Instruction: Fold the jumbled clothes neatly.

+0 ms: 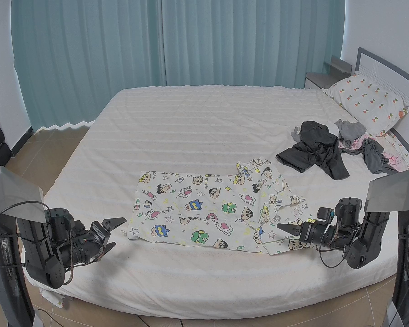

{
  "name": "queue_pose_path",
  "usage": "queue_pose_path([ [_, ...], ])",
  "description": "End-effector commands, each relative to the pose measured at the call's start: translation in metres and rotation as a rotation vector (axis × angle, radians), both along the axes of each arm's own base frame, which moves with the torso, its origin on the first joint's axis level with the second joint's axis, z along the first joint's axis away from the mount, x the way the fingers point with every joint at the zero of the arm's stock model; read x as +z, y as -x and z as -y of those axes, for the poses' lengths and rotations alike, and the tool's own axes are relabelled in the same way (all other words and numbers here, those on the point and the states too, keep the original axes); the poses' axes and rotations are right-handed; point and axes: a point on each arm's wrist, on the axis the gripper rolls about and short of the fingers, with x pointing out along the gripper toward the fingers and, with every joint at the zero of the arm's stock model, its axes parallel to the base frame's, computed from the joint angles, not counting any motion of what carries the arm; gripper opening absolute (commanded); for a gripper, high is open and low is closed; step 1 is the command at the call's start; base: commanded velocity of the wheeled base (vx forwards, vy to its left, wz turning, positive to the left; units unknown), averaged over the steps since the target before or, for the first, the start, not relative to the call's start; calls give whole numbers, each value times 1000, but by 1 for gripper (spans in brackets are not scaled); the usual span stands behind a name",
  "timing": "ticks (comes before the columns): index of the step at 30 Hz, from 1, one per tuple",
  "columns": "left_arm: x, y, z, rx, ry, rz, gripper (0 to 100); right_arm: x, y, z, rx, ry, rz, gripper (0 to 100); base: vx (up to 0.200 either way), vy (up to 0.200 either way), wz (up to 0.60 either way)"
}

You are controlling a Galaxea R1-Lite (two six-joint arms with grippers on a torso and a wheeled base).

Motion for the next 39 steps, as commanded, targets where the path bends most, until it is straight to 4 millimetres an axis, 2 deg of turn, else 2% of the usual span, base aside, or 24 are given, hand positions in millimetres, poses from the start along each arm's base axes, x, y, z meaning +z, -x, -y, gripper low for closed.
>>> queue_pose_path([
  [1,7,11,0,-3,4,4,100,-26,-11,9,-30,7,-73,100,0,0,0],
  [6,11,14,0,-24,16,7,100,-33,-17,16,-51,7,-88,100,0,0,0],
  [7,11,13,-1,-27,22,9,100,-26,-26,14,-49,2,-44,100,0,0,0],
  [10,12,12,-6,-6,23,16,100,-7,-28,9,-35,-6,13,100,0,0,0],
  [16,14,11,-11,16,31,20,100,44,-10,6,-52,-87,119,100,0,0,0],
  [18,14,11,-11,18,31,20,100,54,-4,7,-58,-105,154,100,0,0,0],
  [37,12,10,-10,-6,31,21,100,52,-3,5,-95,-87,165,100,189,0,0],
  [39,12,10,-10,-10,29,22,100,49,-4,5,-95,-85,158,100,0,0,0],
])
